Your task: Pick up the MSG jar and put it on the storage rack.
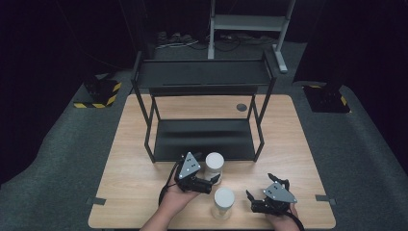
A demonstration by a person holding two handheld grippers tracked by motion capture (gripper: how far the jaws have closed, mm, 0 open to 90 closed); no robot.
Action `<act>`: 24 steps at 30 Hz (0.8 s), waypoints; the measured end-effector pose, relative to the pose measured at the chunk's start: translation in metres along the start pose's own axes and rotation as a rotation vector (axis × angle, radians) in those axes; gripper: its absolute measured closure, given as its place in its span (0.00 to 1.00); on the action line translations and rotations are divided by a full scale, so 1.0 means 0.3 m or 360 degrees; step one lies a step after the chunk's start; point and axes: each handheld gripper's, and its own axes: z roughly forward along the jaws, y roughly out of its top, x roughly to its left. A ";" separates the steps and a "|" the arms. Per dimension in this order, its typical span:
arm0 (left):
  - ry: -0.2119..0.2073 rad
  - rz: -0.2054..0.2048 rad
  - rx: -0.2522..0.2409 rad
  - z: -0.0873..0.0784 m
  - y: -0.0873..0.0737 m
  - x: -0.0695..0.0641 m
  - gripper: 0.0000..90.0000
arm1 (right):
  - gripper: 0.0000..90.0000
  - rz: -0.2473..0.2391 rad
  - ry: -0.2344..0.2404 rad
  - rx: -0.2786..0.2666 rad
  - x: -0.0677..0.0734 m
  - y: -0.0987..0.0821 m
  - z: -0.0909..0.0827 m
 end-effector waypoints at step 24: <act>-0.0029 -0.0008 -0.0073 0.038 -0.039 -0.001 0.38 | 0.00 0.0009 0.0014 -0.0002 -0.007 -0.001 0.000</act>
